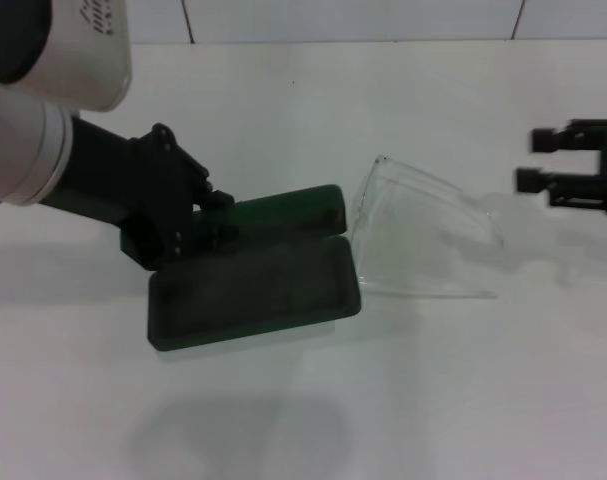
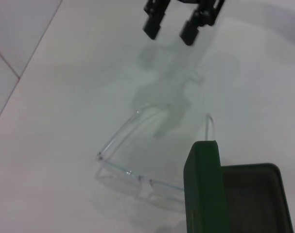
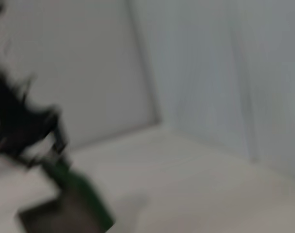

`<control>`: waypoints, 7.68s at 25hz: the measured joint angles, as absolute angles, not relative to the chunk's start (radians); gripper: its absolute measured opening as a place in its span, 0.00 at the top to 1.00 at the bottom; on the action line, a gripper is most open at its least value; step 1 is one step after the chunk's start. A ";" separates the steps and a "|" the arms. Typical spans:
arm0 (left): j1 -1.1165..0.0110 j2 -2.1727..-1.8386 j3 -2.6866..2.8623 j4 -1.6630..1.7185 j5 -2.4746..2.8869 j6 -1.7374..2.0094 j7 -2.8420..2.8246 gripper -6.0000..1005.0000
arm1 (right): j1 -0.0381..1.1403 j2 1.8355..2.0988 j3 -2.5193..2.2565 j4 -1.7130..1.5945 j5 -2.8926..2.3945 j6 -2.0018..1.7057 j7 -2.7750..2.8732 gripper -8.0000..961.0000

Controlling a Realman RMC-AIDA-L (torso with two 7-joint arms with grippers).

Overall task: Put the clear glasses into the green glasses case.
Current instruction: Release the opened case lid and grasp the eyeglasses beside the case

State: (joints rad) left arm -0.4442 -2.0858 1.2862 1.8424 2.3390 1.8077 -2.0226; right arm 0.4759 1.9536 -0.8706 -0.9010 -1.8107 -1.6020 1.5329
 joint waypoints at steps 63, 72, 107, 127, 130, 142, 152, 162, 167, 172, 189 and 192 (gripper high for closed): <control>-0.404 -2.086 0.996 1.617 2.317 1.603 -2.053 0.79 | 0.954 2.028 -1.712 -1.097 -2.420 -1.236 0.980 0.53; -0.390 -2.086 0.995 1.616 2.313 1.603 -2.040 0.79 | 0.975 2.028 -1.783 -1.017 -2.392 -1.161 0.980 0.53; -0.391 -2.087 0.997 1.590 2.317 1.598 -2.028 0.79 | 1.059 2.028 -1.841 -0.837 -2.323 -1.073 0.976 0.61; -0.373 -2.086 0.997 1.589 2.313 1.595 -2.026 0.79 | 1.029 2.026 -1.781 -0.936 -2.334 -1.180 1.059 0.90; -0.373 -2.084 0.997 1.589 2.313 1.596 -2.026 0.79 | 0.989 2.023 -1.679 -1.035 -2.340 -1.263 1.086 0.90; -0.444 -2.040 1.000 1.590 2.316 1.636 -2.024 0.79 | 0.828 2.020 -1.343 -1.339 -2.351 -1.517 1.214 0.96; -0.470 -2.027 0.981 1.535 2.333 1.647 -2.005 0.79 | 0.880 2.025 -1.565 -1.345 -2.437 -1.442 1.335 0.89; -0.434 -2.052 0.915 1.508 2.322 1.641 -1.965 0.79 | 0.972 2.029 -1.769 -1.239 -2.564 -1.271 1.365 0.68; -0.427 -2.062 0.894 1.510 2.321 1.638 -1.961 0.79 | 0.982 2.029 -1.790 -1.221 -2.544 -1.269 1.326 0.43; -0.423 -2.064 0.880 1.513 2.319 1.638 -1.961 0.79 | 0.983 2.028 -1.809 -1.219 -2.516 -1.274 1.308 0.34; -0.424 -2.065 0.868 1.509 2.318 1.638 -1.959 0.79 | 1.044 2.028 -1.836 -1.024 -2.370 -1.185 1.205 0.43; -0.420 -2.065 0.868 1.508 2.318 1.638 -1.959 0.79 | 1.064 2.028 -1.849 -0.979 -2.344 -1.156 1.188 0.44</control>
State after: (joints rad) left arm -0.4205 -2.0655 0.8681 1.5085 2.3177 1.6381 -1.9588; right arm 1.0642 2.0280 -1.8490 -0.9788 -2.3445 -1.1556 1.1879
